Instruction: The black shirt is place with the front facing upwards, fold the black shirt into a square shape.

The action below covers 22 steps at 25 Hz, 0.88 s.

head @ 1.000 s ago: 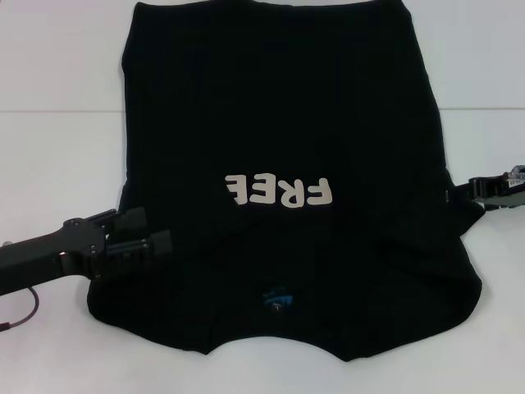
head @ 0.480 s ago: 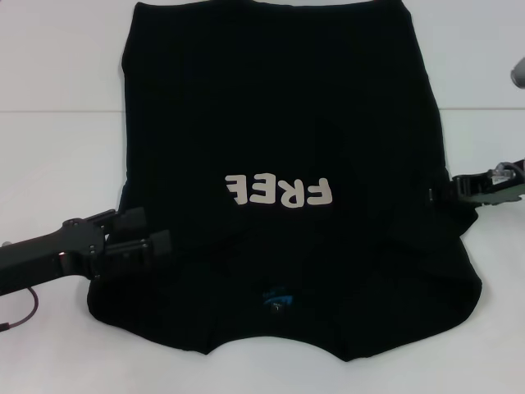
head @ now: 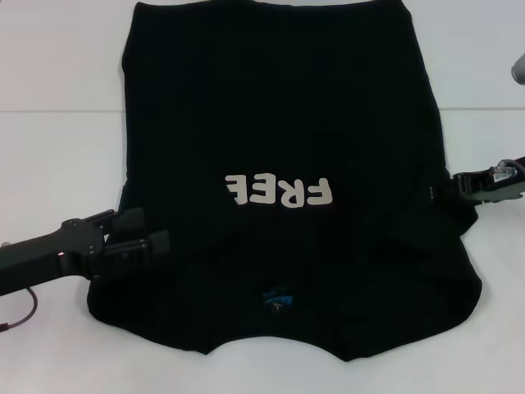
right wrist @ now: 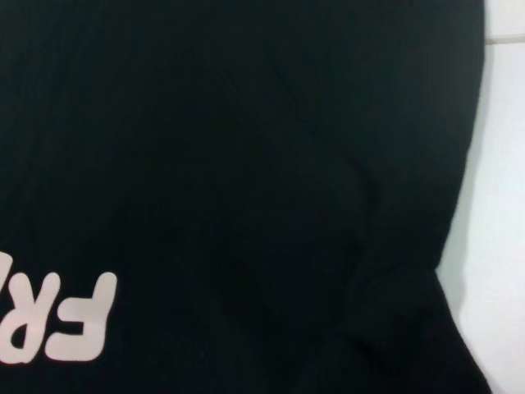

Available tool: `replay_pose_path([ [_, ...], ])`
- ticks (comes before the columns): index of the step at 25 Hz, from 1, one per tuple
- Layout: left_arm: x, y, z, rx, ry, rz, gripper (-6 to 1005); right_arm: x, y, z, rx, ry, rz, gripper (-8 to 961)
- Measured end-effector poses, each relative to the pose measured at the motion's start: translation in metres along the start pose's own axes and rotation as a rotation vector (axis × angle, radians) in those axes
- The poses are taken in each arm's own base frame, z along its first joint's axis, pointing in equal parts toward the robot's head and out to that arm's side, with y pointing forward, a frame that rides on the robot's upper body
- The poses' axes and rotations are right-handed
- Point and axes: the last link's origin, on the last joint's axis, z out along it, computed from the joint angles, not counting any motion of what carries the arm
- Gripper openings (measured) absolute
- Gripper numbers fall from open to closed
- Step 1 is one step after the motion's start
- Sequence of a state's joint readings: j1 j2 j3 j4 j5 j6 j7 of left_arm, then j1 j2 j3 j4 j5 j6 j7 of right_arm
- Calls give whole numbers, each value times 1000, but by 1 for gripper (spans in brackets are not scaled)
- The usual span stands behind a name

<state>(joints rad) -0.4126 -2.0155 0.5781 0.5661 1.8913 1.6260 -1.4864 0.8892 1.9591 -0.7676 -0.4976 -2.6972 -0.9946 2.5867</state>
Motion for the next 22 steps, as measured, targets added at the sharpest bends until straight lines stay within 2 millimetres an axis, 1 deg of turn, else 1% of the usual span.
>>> replay_pose_path([
  [9,0,-1,0,4,-1,1,907,9,-13,-3,18,25,11,858],
  [14,0,-1,0,8,-1,1,906,10,-20,-5,30,21,18,858],
  [22,0,-1,0,8,-1,1,905,10,-22,-6,38,17,15,857],
])
